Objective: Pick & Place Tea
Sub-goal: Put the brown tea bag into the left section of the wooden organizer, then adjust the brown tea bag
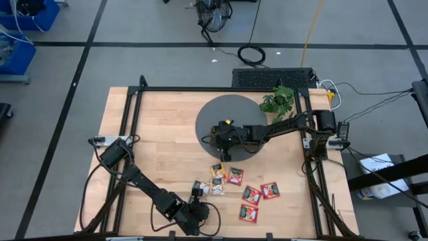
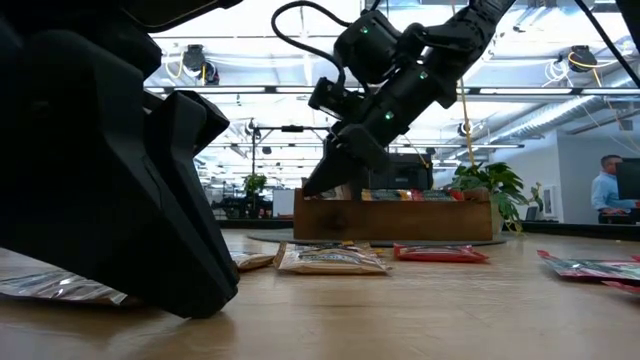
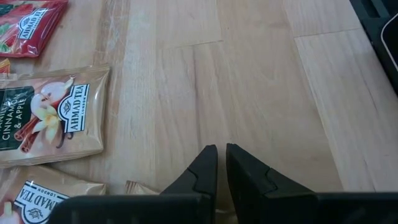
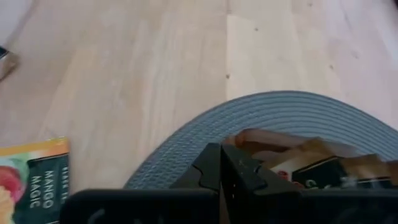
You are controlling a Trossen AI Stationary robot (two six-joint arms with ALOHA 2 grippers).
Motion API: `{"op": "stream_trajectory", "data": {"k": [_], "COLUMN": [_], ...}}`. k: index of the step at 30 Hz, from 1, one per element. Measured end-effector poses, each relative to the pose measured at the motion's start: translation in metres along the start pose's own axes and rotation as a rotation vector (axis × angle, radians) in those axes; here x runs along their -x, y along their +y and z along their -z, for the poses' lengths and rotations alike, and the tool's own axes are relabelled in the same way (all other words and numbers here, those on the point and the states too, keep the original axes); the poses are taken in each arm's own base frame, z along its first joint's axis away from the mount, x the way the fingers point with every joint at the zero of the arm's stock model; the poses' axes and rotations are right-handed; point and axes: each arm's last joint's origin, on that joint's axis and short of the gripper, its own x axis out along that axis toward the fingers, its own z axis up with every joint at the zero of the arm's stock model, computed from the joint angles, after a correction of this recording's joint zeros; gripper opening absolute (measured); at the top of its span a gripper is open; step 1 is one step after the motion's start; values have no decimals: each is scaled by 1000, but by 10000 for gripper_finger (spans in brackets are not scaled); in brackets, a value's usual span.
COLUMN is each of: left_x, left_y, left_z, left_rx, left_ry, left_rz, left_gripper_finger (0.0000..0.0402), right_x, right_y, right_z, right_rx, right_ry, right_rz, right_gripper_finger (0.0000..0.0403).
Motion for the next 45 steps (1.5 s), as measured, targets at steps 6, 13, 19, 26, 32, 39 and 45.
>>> {"op": "stream_trajectory", "data": {"k": [6,13,19,26,32,39,45], "left_x": [0,0,0,0,0,7,38], "left_y": [0,0,0,0,0,8,27], "left_z": [0,0,0,0,0,5,17], "left_rx": [0,1,1,2,2,3,162], "left_ry": [0,-2,-2,-3,-2,20,-13], "left_rz": [0,1,1,1,1,-166,-543], "left_gripper_finger": [42,42,42,42,42,42,42], "right_x": [0,0,1,1,6,42,88], "right_y": [-3,-11,-15,-17,1,43,86], "right_z": [3,7,7,9,3,-9,23], "right_rx": [1,-12,-1,-16,32,117,100], "right_ry": [45,85,110,122,107,119,-50], "right_rz": [92,140,280,309,243,124,-13], "right_gripper_finger": [0,0,0,0,0,0,0]}}
